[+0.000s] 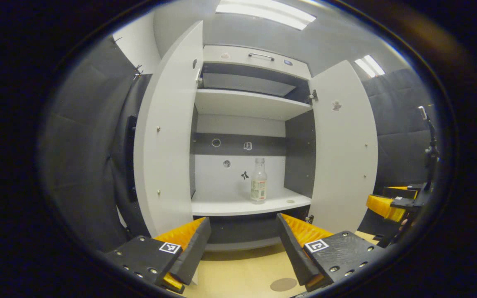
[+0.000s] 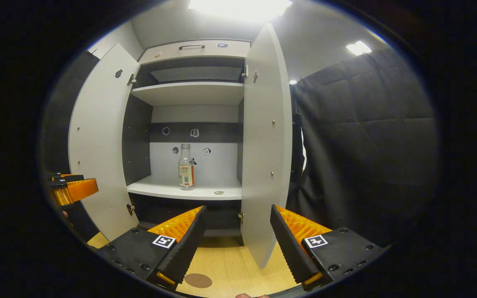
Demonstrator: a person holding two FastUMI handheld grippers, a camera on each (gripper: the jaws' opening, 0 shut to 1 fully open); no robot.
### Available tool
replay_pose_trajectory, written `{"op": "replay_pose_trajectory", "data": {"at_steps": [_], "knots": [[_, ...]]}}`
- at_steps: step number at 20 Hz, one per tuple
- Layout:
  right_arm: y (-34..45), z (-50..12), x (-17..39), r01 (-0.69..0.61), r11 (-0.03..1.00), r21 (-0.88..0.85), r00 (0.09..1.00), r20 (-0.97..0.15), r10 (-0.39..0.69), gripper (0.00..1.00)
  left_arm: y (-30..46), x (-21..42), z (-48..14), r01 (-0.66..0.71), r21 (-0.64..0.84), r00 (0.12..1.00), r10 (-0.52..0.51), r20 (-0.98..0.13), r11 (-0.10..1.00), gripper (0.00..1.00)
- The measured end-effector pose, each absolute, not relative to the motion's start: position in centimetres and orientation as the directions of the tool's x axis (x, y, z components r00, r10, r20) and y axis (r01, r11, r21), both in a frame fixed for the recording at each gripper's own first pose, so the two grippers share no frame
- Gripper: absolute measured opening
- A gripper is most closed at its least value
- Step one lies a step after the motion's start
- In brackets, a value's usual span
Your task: Grasp the bottle in the cabinet with the left hand and place it on the coaster, then close the right door with the right hand and the left door with the left hand.
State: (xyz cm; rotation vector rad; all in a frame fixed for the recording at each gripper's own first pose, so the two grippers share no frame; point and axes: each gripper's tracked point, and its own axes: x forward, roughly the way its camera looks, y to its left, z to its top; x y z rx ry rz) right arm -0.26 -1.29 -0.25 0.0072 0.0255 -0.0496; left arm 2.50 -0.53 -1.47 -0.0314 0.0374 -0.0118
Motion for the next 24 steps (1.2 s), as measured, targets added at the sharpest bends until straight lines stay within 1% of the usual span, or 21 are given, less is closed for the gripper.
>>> {"op": "replay_pose_trajectory", "data": {"at_steps": [1, 2, 4, 5, 7, 8, 12, 13, 15, 17, 19, 20, 21, 24], "knots": [[-2.0, -0.3, -0.4, 0.069, 0.998, 0.004, 0.997, -0.024, -0.069, 0.94, -0.8, 3.1, -1.4, 0.021, -0.040, 0.999, -0.023, -0.036, 0.999, 0.93], [-2.6, -0.4, -0.7, 0.087, 0.996, 0.008, 0.996, -0.033, -0.086, 0.97, -1.2, 3.8, -1.4, 0.031, -0.044, 0.999, -0.033, -0.036, 0.999, 0.92], [-3.7, -0.5, -1.2, 0.120, 0.993, 0.018, 0.991, -0.054, -0.119, 0.97, -2.6, 5.4, -1.1, 0.063, -0.073, 0.997, -0.066, -0.043, 0.995, 0.93], [-4.7, -0.3, -1.5, 0.148, 0.989, 0.021, 0.988, -0.054, -0.147, 0.94, -3.4, 6.3, -0.8, 0.079, -0.098, 0.996, -0.084, -0.039, 0.992, 0.92], [-7.0, 0.1, -2.1, 0.215, 0.976, 0.016, 0.976, -0.044, -0.214, 0.94, -4.5, 8.5, 0.0, 0.105, -0.122, 0.994, -0.109, -0.023, 0.987, 0.92], [-8.3, 0.2, -2.4, 0.251, 0.968, 0.013, 0.967, -0.041, -0.250, 0.97, -4.9, 9.9, 0.3, 0.114, -0.115, 0.993, -0.116, -0.016, 0.987, 0.93], [-13.0, 0.2, -1.8, 0.369, 0.929, 0.014, 0.928, -0.054, -0.368, 0.96, -5.5, 16.2, 2.2, 0.128, -0.038, 0.992, -0.127, 0.019, 0.991, 0.92], [-14.2, 0.0, -1.6, 0.388, 0.921, 0.019, 0.921, -0.057, -0.386, 0.94, -5.7, 17.8, 2.3, 0.138, -0.036, 0.990, -0.137, 0.020, 0.990, 0.92], [-15.9, 0.0, -0.9, 0.413, 0.910, 0.033, 0.910, -0.052, -0.412, 0.94, -6.2, 20.7, 2.4, 0.165, -0.077, 0.986, -0.166, -0.008, 0.983, 0.92], [-17.4, -0.2, 0.0, 0.431, 0.902, 0.040, 0.902, -0.050, -0.429, 0.94, -6.3, 23.2, 3.0, 0.166, -0.105, 0.986, -0.168, -0.007, 0.980, 0.92], [-18.9, 0.0, 1.1, 0.446, 0.894, 0.034, 0.895, -0.043, -0.445, 0.94, -6.0, 25.9, 3.5, 0.146, -0.079, 0.989, -0.147, -0.008, 0.986, 0.92], [-19.7, 0.2, 1.7, 0.451, 0.892, 0.032, 0.892, -0.036, -0.450, 0.97, -5.9, 27.2, 3.6, 0.142, -0.062, 0.990, -0.143, -0.008, 0.988, 0.92], [-20.3, 0.2, 2.3, 0.456, 0.890, 0.032, 0.890, -0.033, -0.455, 0.94, -6.0, 28.4, 3.9, 0.143, -0.048, 0.990, -0.143, -0.010, 0.989, 0.92], [-21.7, 0.2, 4.2, 0.455, 0.890, 0.028, 0.890, -0.038, -0.454, 0.94, -6.8, 31.4, 4.1, 0.161, -0.015, 0.987, -0.161, -0.010, 0.987, 0.92]]}}
